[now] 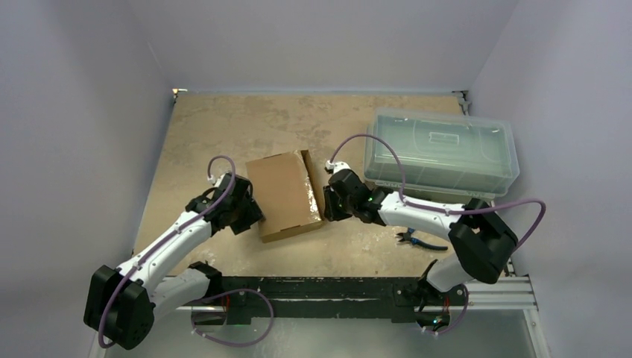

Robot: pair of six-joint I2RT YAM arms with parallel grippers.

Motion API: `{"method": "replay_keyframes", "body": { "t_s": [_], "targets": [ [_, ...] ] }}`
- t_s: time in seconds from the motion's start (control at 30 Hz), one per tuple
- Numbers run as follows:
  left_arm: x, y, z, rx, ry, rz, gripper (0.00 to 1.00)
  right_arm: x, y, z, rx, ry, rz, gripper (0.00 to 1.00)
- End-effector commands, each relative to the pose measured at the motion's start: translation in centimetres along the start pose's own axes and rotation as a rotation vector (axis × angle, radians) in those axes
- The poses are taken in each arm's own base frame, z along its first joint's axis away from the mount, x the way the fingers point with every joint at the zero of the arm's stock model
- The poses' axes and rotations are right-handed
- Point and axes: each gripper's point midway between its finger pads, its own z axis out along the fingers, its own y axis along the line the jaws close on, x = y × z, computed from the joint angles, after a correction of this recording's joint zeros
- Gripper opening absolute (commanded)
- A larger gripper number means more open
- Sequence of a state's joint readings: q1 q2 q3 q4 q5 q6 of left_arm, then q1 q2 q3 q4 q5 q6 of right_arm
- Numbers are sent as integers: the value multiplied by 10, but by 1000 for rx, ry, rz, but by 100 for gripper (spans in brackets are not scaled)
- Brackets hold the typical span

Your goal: Unpack the express box

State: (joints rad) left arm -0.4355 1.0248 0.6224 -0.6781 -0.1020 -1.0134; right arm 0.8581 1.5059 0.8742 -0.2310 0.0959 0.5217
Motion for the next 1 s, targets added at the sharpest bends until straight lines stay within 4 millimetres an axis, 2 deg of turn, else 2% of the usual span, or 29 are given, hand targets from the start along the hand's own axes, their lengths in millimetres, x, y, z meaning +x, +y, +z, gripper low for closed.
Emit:
{"method": "replay_keyframes", "body": {
  "t_s": [0.0, 0.07, 0.17, 0.23, 0.33, 0.4, 0.57, 0.83, 0.97],
  "targets": [
    [3, 47, 8, -187, -47, -7, 50, 33, -31, 10, 68, 22, -54, 30],
    [5, 47, 13, -180, -45, -8, 49, 44, -33, 16, 57, 47, -68, 30],
    [9, 49, 17, -189, -26, 2, 48, 40, -28, 15, 32, 37, -53, 30],
    [9, 48, 18, -189, -17, 13, 48, 32, -20, 12, -8, 19, -37, 31],
    [8, 45, 18, -175, -21, 20, 48, 7, 7, 6, -123, -56, -22, 32],
    [6, 43, 15, -165, -31, 24, 48, -9, 12, -1, -124, -103, 7, 34],
    [-4, 33, 4, -127, -55, 53, 52, -38, 0, -9, -17, -170, 45, 39],
    [-41, -10, -36, 20, -165, 113, 59, -50, -10, -18, -13, -208, 129, 51],
    [-47, -27, -43, 89, -177, 146, 61, -50, -13, -17, -15, -205, 213, 52]
  ]
}}
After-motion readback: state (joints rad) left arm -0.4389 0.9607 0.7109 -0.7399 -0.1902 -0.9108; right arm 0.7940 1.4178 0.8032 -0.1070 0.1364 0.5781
